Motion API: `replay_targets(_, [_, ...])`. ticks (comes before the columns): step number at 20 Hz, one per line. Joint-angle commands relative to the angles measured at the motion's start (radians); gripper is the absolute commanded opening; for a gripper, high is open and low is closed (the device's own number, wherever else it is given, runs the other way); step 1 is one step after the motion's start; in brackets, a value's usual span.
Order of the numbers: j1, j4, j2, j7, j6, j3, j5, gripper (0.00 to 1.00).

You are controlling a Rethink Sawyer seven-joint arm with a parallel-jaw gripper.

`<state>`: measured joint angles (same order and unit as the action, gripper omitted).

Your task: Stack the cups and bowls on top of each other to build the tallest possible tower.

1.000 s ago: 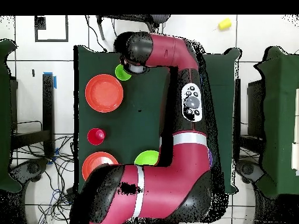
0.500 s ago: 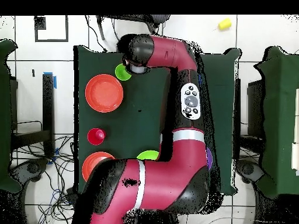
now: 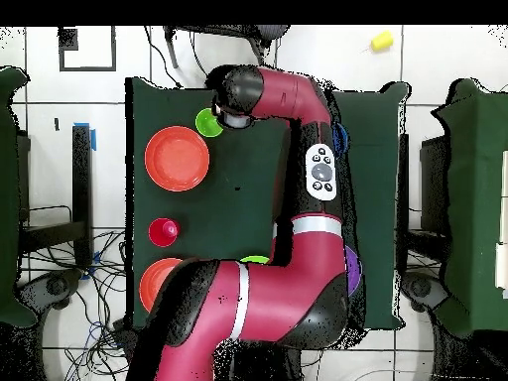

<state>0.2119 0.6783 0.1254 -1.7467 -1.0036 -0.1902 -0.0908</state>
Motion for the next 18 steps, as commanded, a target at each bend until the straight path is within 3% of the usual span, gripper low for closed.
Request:
replay_targets(1, [-0.017,0.065,-0.011,0.081,0.037,-0.087,-0.01,1.0])
replay_targets(7, [-0.01,0.148,0.053,0.078,0.058,-0.087,0.007,1.0])
replay_targets(18, [-0.011,0.198,0.136,0.061,-0.015,-0.074,0.025,1.0])
